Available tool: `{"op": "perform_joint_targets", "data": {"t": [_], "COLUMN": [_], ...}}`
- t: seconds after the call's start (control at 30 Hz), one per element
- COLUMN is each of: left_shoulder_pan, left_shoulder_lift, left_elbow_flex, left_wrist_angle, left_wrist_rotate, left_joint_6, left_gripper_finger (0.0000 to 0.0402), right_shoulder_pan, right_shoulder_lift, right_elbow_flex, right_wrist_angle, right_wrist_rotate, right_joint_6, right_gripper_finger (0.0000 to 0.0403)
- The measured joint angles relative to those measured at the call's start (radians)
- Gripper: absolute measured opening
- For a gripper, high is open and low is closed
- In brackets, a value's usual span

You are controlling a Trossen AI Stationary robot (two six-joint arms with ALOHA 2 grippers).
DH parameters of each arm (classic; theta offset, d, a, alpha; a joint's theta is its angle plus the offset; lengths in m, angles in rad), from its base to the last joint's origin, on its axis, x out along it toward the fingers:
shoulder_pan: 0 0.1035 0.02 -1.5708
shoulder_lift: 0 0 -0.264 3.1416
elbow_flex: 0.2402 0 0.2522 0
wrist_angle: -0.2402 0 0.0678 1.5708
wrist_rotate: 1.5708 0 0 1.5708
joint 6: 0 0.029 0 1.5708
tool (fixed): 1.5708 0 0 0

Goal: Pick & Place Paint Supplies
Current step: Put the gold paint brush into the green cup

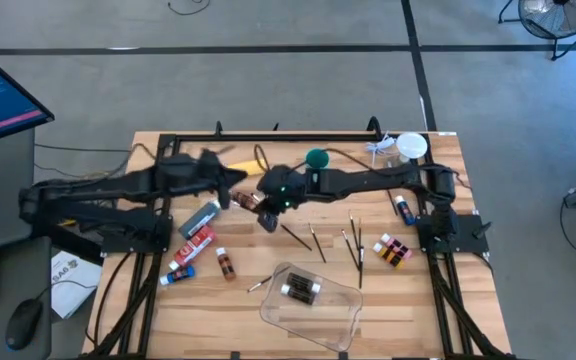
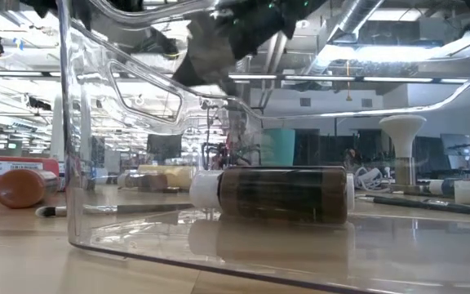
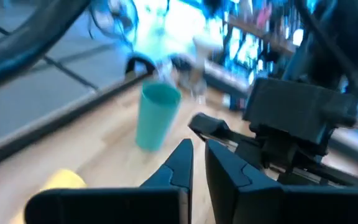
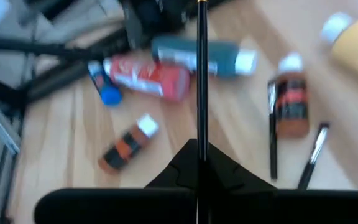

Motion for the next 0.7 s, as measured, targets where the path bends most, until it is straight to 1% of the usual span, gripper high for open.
{"op": "perform_joint_targets", "data": {"t": [0.17,0.27,0.4,0.53,0.7], "left_shoulder_pan": [0.045,0.061,0.064,0.059,0.052], "left_shoulder_lift": [-0.126,-0.157,-0.154,-0.123,-0.109], "left_elbow_flex": [0.000,0.000,-0.017,-0.061,-0.115], "left_wrist_angle": [0.013,0.015,0.023,0.045,0.136], "left_wrist_rotate": [-0.026,-0.029,-0.005,0.032,0.058], "left_joint_6": [-0.031,-0.041,-0.080,-0.148,-0.195], "left_gripper_finger": [0.0015,0.0014,0.0016,0.0019,0.0017], "right_shoulder_pan": [-0.039,-0.063,-0.091,-0.115,-0.118], "right_shoulder_lift": [-0.066,-0.102,-0.144,-0.165,-0.167], "right_elbow_flex": [0.000,0.000,0.000,0.000,0.000], "right_wrist_angle": [0.040,0.067,0.106,0.167,0.210], "right_wrist_rotate": [0.043,0.067,0.124,0.130,0.141], "right_joint_6": [0.001,0.003,0.002,0.002,0.002], "right_gripper_finger": [0.0000,0.0000,0.0000,0.0000,0.0000]}}
